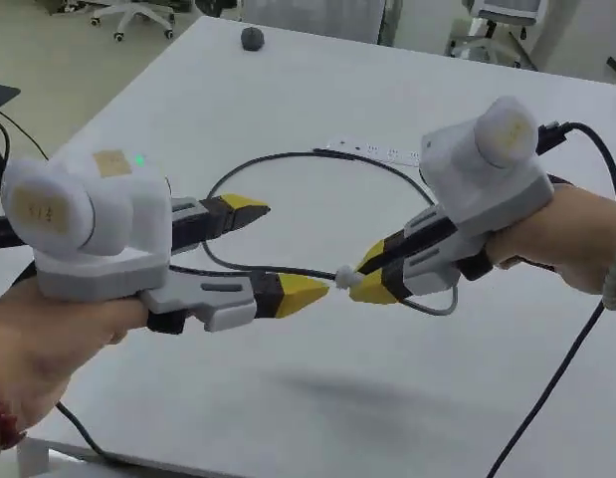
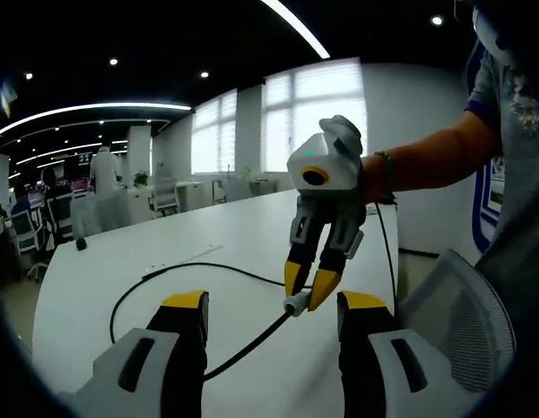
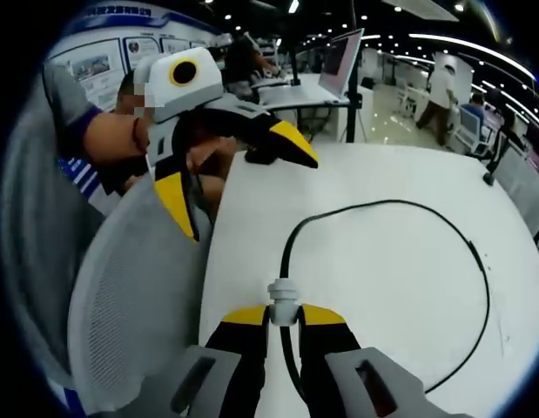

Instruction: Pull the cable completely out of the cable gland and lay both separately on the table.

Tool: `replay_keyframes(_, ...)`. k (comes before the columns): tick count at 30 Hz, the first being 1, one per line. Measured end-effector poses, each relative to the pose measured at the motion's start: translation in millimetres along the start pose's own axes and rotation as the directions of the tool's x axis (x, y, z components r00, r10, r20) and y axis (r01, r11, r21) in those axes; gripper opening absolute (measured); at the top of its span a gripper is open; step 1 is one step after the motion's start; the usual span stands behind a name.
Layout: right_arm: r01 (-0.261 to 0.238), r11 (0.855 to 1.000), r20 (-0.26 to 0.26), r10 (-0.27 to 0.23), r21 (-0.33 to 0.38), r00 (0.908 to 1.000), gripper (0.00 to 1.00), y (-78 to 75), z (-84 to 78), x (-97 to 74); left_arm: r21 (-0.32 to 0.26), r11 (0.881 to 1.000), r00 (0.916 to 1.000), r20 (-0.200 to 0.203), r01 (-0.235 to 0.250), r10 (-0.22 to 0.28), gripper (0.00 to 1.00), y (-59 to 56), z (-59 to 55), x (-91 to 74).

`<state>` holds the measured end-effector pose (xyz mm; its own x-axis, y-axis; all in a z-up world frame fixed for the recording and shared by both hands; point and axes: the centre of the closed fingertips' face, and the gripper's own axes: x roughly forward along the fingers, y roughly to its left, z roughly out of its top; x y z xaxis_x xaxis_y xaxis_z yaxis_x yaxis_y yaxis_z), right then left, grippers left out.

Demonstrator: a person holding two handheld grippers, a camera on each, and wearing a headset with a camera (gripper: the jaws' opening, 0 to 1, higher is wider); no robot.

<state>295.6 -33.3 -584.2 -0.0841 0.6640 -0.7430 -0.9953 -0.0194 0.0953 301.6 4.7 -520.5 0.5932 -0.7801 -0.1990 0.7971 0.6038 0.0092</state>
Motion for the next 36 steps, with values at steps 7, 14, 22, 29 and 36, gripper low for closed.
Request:
replay_keyframes(7, -0.014, 1.0, 0.031, 0.014, -0.004, 0.9994, 0.08, 17.4, 3.4, -17.8, 0.055, 0.983, 0.9847, -0.031, 0.173, -0.171, 0.4, -20.4, -1.0, 13.8)
replay_keyframes(14, -0.03, 0.999, 0.081, 0.028, 0.014, 0.9963, 0.08, 27.3, 11.1, -30.3, 0.058, 0.957, 0.9587, -0.028, 0.284, -0.283, 0.39, -38.7, -1.5, 20.6)
replay_keyframes(22, -0.039, 0.999, 0.076, 0.038, 0.009, 0.9964, 0.08, 29.7, 11.6, -27.6, 0.04, 0.937, 0.9378, -0.018, 0.347, -0.347, 0.33, -39.0, -2.6, 26.9)
replay_keyframes(29, -0.055, 0.998, 0.067, 0.055, 0.0, 0.9962, 0.08, 31.5, 13.8, -22.7, 0.029, 0.919, 0.9197, -0.004, 0.392, -0.392, 0.29, -41.5, -2.8, 27.6)
replay_keyframes(36, -0.066, 0.998, 0.069, 0.067, -0.014, 0.9954, 0.08, 33.6, 18.1, -20.7, 0.015, 0.911, 0.9108, -0.018, 0.413, -0.412, 0.26, -44.9, -9.3, 29.7)
